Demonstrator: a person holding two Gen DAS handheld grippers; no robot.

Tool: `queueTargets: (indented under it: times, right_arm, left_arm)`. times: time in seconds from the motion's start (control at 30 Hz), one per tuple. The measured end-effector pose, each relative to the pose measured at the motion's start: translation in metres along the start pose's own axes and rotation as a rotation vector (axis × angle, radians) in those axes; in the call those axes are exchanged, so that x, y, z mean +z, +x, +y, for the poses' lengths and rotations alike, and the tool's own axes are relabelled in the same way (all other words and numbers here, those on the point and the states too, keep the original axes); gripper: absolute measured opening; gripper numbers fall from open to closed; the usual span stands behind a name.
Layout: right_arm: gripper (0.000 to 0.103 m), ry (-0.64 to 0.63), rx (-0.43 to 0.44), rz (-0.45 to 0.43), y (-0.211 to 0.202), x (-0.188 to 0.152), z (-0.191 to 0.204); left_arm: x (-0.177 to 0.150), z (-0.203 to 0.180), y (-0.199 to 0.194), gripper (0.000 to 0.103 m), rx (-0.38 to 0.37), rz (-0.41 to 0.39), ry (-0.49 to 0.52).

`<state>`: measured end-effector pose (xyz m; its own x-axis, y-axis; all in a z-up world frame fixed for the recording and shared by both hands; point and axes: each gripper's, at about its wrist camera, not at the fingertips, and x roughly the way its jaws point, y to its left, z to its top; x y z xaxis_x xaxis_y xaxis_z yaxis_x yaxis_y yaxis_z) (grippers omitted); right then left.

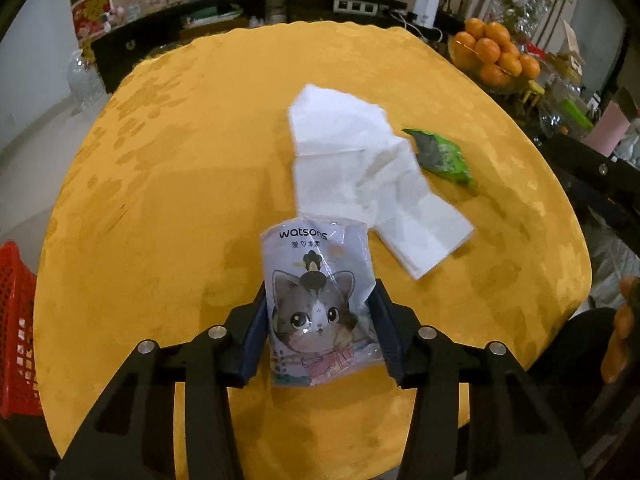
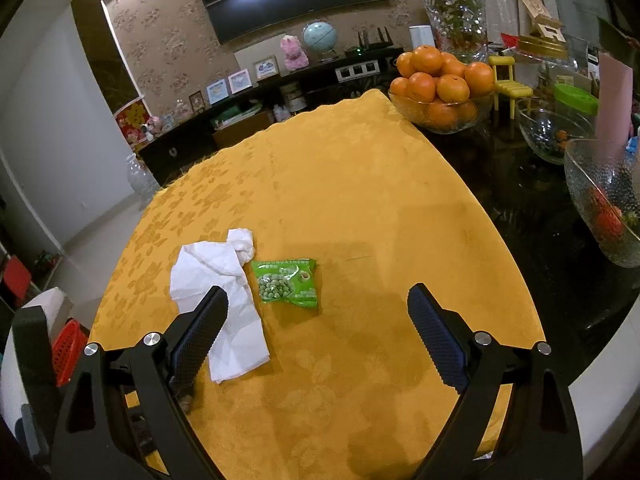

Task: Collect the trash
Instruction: 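Grasp the Watsons cat-print bag with the left tool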

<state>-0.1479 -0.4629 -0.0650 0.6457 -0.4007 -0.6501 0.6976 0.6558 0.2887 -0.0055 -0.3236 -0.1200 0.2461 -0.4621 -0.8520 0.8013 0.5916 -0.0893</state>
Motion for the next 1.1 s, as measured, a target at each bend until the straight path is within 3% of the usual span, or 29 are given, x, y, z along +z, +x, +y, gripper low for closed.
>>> queueTargets:
  times: [0.2,0.53,0.77,0.9,1.0,1.1]
  right_arm:
    - [0.088,-0.022,-0.016,0.003,0.002,-0.002,0.004]
    - [0.089,-0.085,-0.021,0.011,0.007,-0.006,0.019]
    - [0.089,-0.187,0.061,0.049,0.017,-0.016,0.047]
    - [0.088,-0.308,0.125,0.078,0.029,-0.025,0.080]
    - [0.088,-0.396,0.108,0.074,0.041,-0.027,0.100]
    - [0.089,-0.380,0.085,0.090,0.058,-0.020,0.104]
  left_arm:
    - [-0.008,0.036,-0.014,0.041,0.000,-0.026,-0.068]
    - [-0.009,0.089,-0.054,0.041,0.112,-0.114,-0.058]
    - [-0.010,0.132,-0.073,0.041,0.197,-0.172,-0.064]
    - [-0.017,0.158,-0.072,0.041,0.164,-0.175,-0.146]
    - [-0.021,0.173,-0.074,0.041,0.113,-0.169,-0.207]
    - [-0.021,0.180,-0.084,0.041,0.089,-0.197,-0.233]
